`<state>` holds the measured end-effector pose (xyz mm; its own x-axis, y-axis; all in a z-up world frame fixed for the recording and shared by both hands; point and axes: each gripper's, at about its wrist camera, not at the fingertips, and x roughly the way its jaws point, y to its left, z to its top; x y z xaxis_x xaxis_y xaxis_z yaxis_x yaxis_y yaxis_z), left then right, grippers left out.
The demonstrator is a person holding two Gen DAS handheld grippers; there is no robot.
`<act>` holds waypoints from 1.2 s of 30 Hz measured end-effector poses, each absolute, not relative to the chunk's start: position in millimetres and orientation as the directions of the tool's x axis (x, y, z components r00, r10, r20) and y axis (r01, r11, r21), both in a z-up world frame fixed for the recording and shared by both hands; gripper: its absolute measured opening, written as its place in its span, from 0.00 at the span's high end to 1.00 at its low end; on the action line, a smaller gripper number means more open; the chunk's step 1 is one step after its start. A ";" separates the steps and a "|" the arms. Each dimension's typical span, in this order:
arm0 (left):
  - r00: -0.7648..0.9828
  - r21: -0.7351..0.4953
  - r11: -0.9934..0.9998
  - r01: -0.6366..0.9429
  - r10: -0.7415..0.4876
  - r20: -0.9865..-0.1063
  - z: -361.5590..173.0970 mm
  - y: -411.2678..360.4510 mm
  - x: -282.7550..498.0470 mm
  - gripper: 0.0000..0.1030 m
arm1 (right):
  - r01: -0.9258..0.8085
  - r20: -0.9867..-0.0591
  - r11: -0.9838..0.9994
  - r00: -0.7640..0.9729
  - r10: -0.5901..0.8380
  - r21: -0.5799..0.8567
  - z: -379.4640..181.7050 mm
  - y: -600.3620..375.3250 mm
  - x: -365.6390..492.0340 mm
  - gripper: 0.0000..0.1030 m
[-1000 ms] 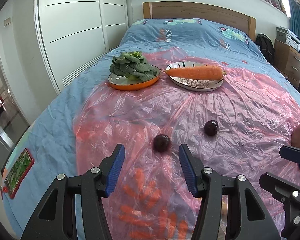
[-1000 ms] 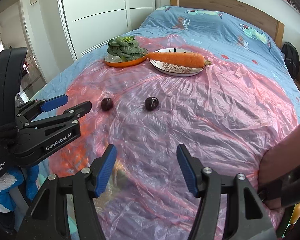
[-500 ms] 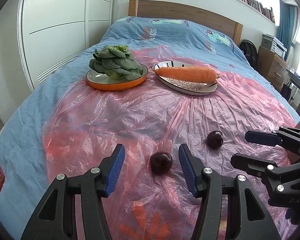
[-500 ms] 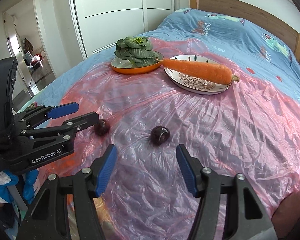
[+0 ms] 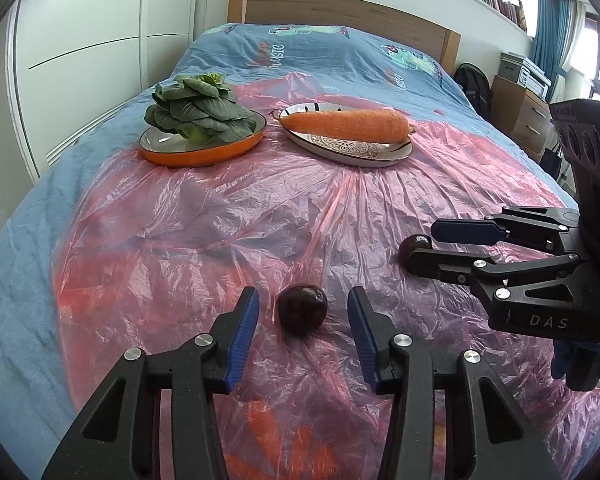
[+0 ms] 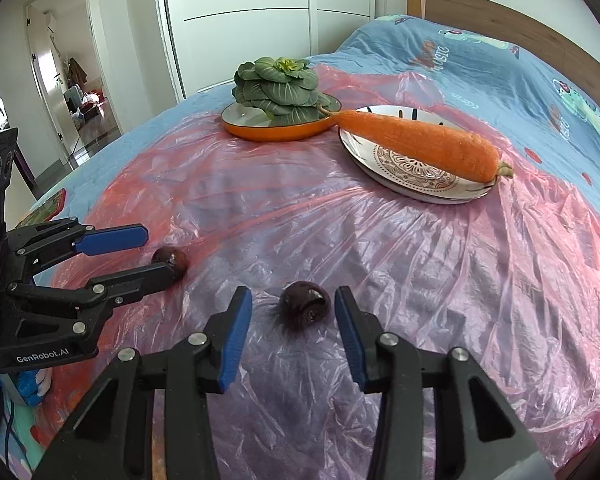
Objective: Organize fruits
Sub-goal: 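Grasp a dark plum with the left tool while the right tool grasps the other plum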
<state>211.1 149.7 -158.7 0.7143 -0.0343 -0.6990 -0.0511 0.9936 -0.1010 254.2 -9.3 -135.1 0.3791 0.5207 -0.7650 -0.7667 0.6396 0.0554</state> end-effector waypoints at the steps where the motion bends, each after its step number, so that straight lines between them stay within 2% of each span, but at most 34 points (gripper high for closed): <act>1: 0.713 -0.103 0.994 -0.049 -0.037 -0.700 -159.2 149.5 211.2 0.64 | -0.769 -0.764 0.637 0.378 0.522 0.055 -135.5 -8.9 254.7 0.30; 4: 0.711 -0.107 0.993 -0.045 -0.043 -0.702 -160.0 149.1 211.6 0.67 | -0.774 -0.764 0.630 0.372 0.527 0.058 -137.2 -6.7 256.3 0.34; 8: 0.715 -0.115 0.993 -0.031 -0.058 -0.697 -159.4 147.4 211.7 0.70 | -0.776 -0.763 0.628 0.370 0.529 0.059 -139.3 -5.0 258.0 0.35; 13: 0.706 -0.121 0.992 -0.029 -0.065 -0.705 -163.1 146.2 214.1 0.73 | -0.771 -0.770 0.634 0.371 0.519 0.056 -143.5 -5.7 261.9 0.44; 23: 0.707 -0.087 0.996 -0.011 -0.054 -0.705 -166.8 135.8 218.8 0.73 | -0.765 -0.779 0.641 0.365 0.509 0.061 -156.5 -5.9 267.8 0.44; 28: 0.705 -0.078 0.997 -0.006 -0.051 -0.708 -168.6 133.3 220.7 0.78 | -0.770 -0.781 0.636 0.366 0.506 0.051 -159.3 -4.0 266.7 0.44; 36: 0.700 0.020 1.000 0.005 0.011 -0.714 -172.9 119.2 221.4 0.78 | -0.774 -0.783 0.633 0.376 0.495 0.028 -162.4 -2.2 264.5 0.44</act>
